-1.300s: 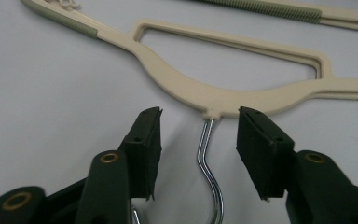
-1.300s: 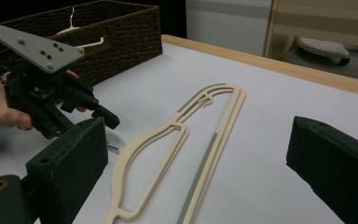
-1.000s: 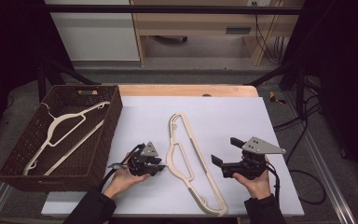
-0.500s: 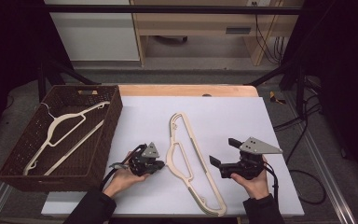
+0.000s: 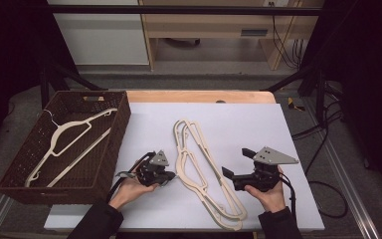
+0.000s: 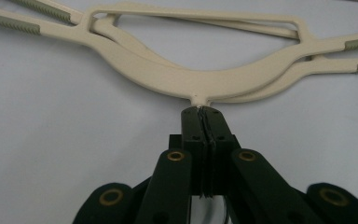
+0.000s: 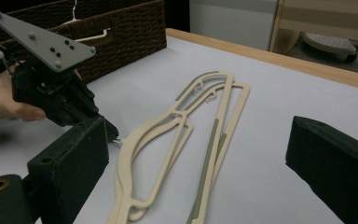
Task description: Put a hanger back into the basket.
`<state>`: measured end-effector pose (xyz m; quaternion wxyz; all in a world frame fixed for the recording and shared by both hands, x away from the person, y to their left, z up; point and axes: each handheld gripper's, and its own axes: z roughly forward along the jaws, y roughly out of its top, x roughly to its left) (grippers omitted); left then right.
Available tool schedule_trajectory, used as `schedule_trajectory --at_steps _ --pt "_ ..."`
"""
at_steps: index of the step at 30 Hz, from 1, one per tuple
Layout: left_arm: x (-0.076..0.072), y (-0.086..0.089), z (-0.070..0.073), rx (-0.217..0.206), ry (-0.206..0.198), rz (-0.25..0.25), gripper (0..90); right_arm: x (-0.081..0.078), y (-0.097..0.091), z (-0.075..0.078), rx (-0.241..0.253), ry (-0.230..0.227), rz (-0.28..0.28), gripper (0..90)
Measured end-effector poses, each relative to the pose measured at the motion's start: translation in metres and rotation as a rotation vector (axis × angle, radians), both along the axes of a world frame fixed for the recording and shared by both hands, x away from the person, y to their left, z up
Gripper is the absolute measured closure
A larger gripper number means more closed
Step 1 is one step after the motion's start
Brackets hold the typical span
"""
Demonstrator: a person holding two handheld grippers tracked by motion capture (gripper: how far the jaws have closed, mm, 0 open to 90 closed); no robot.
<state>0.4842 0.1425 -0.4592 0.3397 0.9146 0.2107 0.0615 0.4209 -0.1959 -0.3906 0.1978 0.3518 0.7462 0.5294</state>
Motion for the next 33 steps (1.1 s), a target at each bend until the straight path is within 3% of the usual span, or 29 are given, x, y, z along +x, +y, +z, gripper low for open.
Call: schedule_trajectory --at_steps 4,11,18,23,33 --pt "-0.003 0.001 0.012 -0.017 -0.01 0.001 88.6 0.0 0.004 -0.002 -0.003 0.01 0.006 6.8" --pt "-0.007 0.0 0.021 0.014 -0.011 -0.004 88.7 0.002 0.022 -0.009 -0.034 0.025 0.049 8.3" --pt "-0.013 -0.002 0.032 0.003 -0.021 0.014 88.7 0.003 0.04 -0.015 -0.062 0.037 0.081 9.4" --pt "-0.017 -0.003 0.041 0.023 -0.041 0.02 88.8 0.005 0.056 -0.019 -0.077 0.05 0.096 10.6" --pt "-0.022 -0.004 0.047 0.018 -0.027 0.039 88.8 0.009 0.093 -0.033 -0.155 0.086 0.153 14.8"
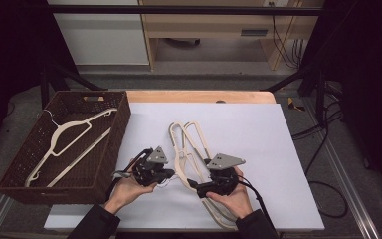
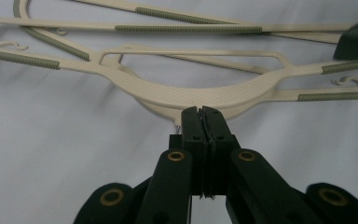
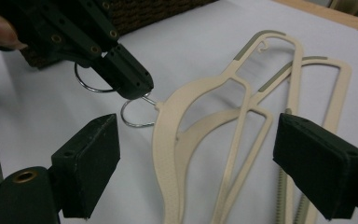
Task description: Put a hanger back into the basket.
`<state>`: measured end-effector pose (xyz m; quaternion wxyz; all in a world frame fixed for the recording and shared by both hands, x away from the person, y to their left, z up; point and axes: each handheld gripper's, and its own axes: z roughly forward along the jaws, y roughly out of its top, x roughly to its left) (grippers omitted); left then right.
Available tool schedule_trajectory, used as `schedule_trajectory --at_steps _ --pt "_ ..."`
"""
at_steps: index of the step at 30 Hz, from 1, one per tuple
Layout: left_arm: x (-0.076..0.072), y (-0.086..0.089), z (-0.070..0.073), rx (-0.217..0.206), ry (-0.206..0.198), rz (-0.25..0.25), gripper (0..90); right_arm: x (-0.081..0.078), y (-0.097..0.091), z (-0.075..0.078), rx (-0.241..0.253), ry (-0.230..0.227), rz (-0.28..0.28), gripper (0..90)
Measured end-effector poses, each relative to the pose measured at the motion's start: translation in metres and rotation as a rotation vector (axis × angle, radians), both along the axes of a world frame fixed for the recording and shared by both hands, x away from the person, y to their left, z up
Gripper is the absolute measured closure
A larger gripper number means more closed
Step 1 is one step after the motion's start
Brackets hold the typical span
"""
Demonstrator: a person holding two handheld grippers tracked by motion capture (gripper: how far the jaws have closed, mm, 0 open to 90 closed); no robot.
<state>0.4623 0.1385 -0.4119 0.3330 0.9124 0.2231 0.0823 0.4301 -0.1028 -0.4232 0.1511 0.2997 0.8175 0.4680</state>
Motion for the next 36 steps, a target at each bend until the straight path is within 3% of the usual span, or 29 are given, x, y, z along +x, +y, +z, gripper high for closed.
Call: schedule_trajectory --at_steps 6,9,11,22,27,33,36 --pt "-0.003 -0.002 0.002 -0.017 0.013 0.018 88.8 0.0 0.017 -0.012 -0.07 0.024 0.021 21.1" --pt "-0.003 -0.001 0.004 -0.001 0.015 0.009 88.8 0.0 0.023 -0.017 -0.1 0.035 0.027 25.2" --pt "-0.003 -0.002 0.003 -0.018 0.02 0.02 88.8 0.0 0.026 -0.02 -0.112 0.038 0.027 27.8" --pt "-0.005 -0.002 0.004 -0.014 0.017 0.022 88.8 0.0 0.032 -0.03 -0.167 0.05 0.053 53.8" --pt "-0.005 -0.002 0.004 -0.02 0.031 0.021 88.7 0.001 0.035 -0.034 -0.196 0.036 0.057 61.6" --pt "-0.005 -0.002 0.004 -0.015 0.03 0.021 88.7 0.0 0.037 -0.036 -0.206 0.052 0.084 73.6" --pt "-0.005 -0.002 0.005 -0.035 0.026 0.025 88.5 0.0 0.037 -0.036 -0.216 0.036 0.085 74.2"
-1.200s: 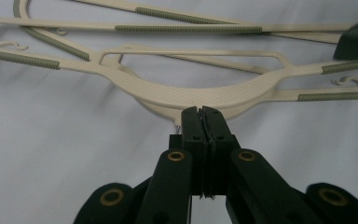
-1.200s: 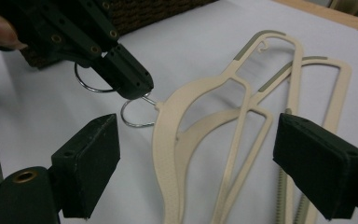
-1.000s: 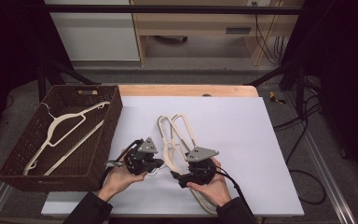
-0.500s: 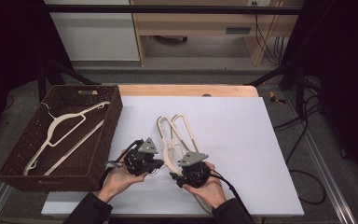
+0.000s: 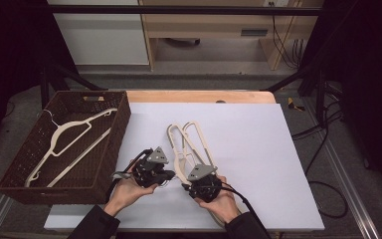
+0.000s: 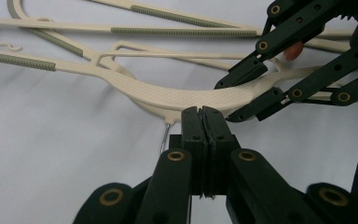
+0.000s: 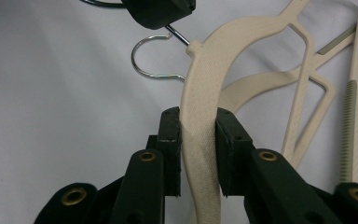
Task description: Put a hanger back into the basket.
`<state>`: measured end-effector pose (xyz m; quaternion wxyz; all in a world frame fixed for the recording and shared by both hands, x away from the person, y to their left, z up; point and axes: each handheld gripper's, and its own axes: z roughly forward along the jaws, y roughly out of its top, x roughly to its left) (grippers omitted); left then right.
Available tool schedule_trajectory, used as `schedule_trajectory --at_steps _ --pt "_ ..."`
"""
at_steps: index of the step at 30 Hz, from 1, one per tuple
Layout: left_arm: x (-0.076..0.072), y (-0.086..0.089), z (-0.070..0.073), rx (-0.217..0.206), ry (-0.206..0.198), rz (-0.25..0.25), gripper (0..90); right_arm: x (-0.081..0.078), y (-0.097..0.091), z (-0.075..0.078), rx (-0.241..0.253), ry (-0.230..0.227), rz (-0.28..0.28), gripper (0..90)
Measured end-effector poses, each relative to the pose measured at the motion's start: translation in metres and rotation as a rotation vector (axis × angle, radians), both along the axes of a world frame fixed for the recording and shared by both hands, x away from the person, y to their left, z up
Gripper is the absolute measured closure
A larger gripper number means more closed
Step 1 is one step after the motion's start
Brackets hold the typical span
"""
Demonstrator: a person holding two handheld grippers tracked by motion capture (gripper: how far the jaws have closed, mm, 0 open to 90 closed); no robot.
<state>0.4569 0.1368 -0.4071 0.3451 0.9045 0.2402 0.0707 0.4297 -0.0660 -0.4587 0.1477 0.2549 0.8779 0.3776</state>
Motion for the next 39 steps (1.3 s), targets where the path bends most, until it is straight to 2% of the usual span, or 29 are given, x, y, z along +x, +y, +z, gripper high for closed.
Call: schedule_trajectory --at_steps 2,3,5,8,10,14,15,17,21,25,33,36,38,39 --pt "0.0 0.002 0.002 -0.01 0.0 -0.001 87.7 0.0 -0.001 0.001 0.011 -0.002 0.003 74.5" --pt "0.0 0.003 0.004 -0.042 0.009 0.004 86.8 -0.001 -0.001 0.002 0.011 -0.002 -0.005 74.6" --pt "-0.001 0.007 0.009 -0.069 -0.007 0.019 77.0 -0.001 -0.002 0.002 0.01 -0.008 0.005 74.8" --pt "-0.003 0.014 0.018 -0.146 -0.055 0.052 60.3 -0.001 -0.003 0.004 0.016 -0.015 -0.002 75.1" --pt "-0.005 0.019 0.024 -0.18 -0.092 0.072 49.2 -0.001 -0.005 0.006 0.025 -0.018 -0.009 75.3" --pt "-0.008 0.034 0.039 -0.268 -0.148 0.083 35.0 -0.001 -0.011 0.012 0.047 -0.026 -0.026 75.9" --pt "-0.009 0.038 0.043 -0.293 -0.172 0.089 31.6 -0.001 -0.013 0.014 0.05 -0.028 -0.027 76.0" --pt "-0.011 0.044 0.048 -0.313 -0.208 0.1 25.7 -0.001 -0.016 0.016 0.056 -0.03 -0.03 76.3" --pt "-0.012 0.052 0.052 -0.317 -0.246 0.14 17.0 -0.001 -0.021 0.022 0.064 -0.051 -0.054 77.1" --pt "-0.009 0.056 0.048 -0.317 -0.247 0.17 13.9 -0.001 -0.028 0.028 0.066 -0.082 -0.088 78.5" --pt "-0.008 0.05 0.042 -0.291 -0.239 0.168 12.2 0.002 -0.051 0.043 0.063 -0.165 -0.175 84.1" --pt "-0.008 0.049 0.041 -0.286 -0.234 0.161 12.4 0.004 -0.064 0.049 0.089 -0.182 -0.214 86.6" --pt "-0.008 0.048 0.04 -0.286 -0.234 0.156 12.3 0.006 -0.073 0.052 0.141 -0.153 -0.196 86.7" --pt "-0.009 0.048 0.04 -0.286 -0.234 0.156 12.1 0.006 -0.074 0.052 0.146 -0.156 -0.201 86.7"
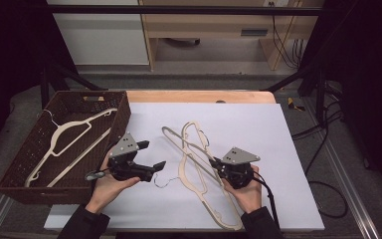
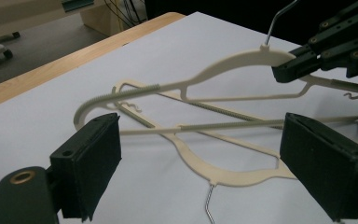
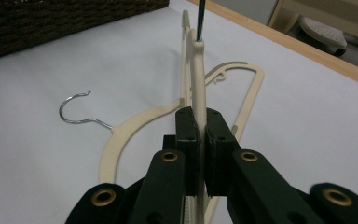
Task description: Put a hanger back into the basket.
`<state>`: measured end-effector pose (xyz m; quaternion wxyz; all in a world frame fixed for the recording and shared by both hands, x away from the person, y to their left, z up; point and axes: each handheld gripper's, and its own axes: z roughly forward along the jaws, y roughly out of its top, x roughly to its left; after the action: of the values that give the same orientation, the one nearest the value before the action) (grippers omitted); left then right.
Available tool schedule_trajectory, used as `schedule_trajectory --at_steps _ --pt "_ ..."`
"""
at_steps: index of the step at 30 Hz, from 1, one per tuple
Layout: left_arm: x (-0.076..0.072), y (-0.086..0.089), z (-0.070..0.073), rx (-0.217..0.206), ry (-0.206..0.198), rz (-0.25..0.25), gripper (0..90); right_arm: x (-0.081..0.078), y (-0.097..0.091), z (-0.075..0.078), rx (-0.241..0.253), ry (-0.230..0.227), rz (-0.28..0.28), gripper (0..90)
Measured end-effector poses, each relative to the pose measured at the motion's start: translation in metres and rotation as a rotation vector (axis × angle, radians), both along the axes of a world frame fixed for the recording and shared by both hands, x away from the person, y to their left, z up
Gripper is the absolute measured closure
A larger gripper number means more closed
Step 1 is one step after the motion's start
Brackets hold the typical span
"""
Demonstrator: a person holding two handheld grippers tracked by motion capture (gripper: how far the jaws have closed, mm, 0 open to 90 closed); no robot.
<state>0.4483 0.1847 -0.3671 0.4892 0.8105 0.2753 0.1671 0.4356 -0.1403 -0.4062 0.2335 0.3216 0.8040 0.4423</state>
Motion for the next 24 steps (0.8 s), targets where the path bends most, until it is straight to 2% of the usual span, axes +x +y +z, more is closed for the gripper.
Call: schedule_trajectory --at_steps 3,8,14,16,19,24 --pt "-0.001 -0.001 0.0 0.003 0.0 -0.01 12.2 -0.001 -0.005 0.005 0.001 0.006 0.015 86.7" --pt "-0.003 -0.006 -0.001 0.006 0.0 -0.029 12.7 -0.006 -0.006 0.017 0.07 0.043 0.124 86.7" --pt "-0.007 -0.015 -0.003 0.037 -0.006 -0.071 12.7 -0.013 0.005 0.023 0.095 0.077 0.251 86.7" --pt "-0.008 -0.018 -0.004 0.05 -0.007 -0.091 13.1 -0.014 0.008 0.023 0.105 0.091 0.277 86.7" --pt "-0.01 -0.023 -0.006 0.064 0.005 -0.123 17.3 -0.016 0.014 0.023 0.112 0.111 0.328 86.7" --pt "-0.012 -0.029 -0.009 0.094 0.009 -0.161 26.4 -0.018 0.018 0.024 0.108 0.124 0.367 86.7"
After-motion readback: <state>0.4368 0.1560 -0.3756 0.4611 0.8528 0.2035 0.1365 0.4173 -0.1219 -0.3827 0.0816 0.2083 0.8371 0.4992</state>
